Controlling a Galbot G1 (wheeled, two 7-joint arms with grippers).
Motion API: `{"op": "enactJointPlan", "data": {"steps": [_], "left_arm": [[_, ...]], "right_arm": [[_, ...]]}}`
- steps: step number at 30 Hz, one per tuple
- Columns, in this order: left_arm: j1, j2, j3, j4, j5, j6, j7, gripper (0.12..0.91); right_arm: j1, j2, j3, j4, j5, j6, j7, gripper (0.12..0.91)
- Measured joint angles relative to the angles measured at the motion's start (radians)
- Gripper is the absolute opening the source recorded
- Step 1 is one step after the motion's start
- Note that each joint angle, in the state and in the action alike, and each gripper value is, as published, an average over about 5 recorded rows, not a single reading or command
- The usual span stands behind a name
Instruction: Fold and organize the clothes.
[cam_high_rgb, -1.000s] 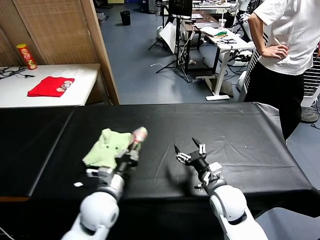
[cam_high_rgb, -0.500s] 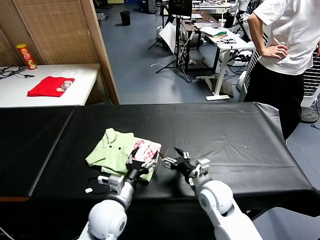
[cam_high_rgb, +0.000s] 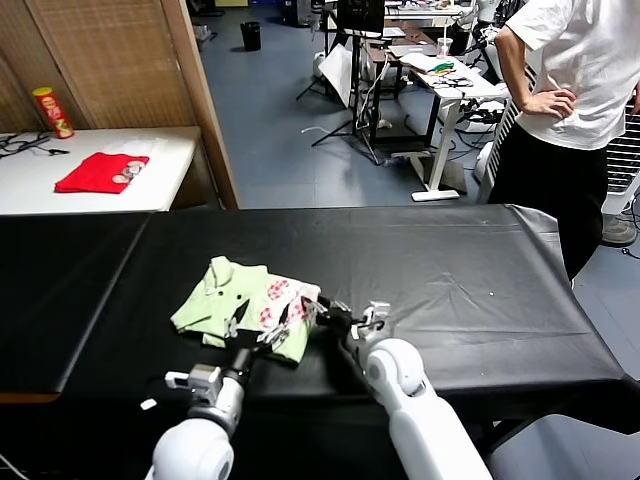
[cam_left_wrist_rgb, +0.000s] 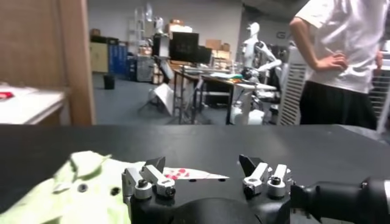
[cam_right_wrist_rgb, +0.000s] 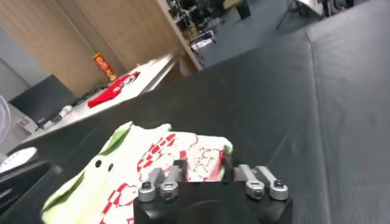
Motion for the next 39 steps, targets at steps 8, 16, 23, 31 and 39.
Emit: {"op": "enactJointPlan", "data": {"steps": [8,16,23,31,39], "left_arm": [[0.031,-0.011,-0.01,0.005,0.009,-0.031,-0.004,0.798],[0.049,0.003,-0.027,0.023,-0.006,-0.066,-0.008,0.798],[0.067,0.031,-0.032,0.042,-0.02,-0.123,0.014,0.798],[0.139,0.093,-0.064,-0.012,-0.017,-0.137,-0.029,0.798],[0.33,0.166,-0.123,-0.108,-0.021,-0.158,-0.052,0.798]], "right_arm": [[0.09,-0.028,-0.046,-0.115,-0.329,0.171,-0.147,0.13],[0.128,-0.114,-0.048,-0.147,-0.648,0.42,-0.242,0.411],[-0.022,-0.218,0.009,0.01,-0.714,0.584,-0.216,0.753],[-0.343,-0.276,0.147,0.291,-0.605,0.527,-0.078,0.798],[-0.682,-0.256,0.286,0.517,-0.476,0.457,0.04,0.798]]}}
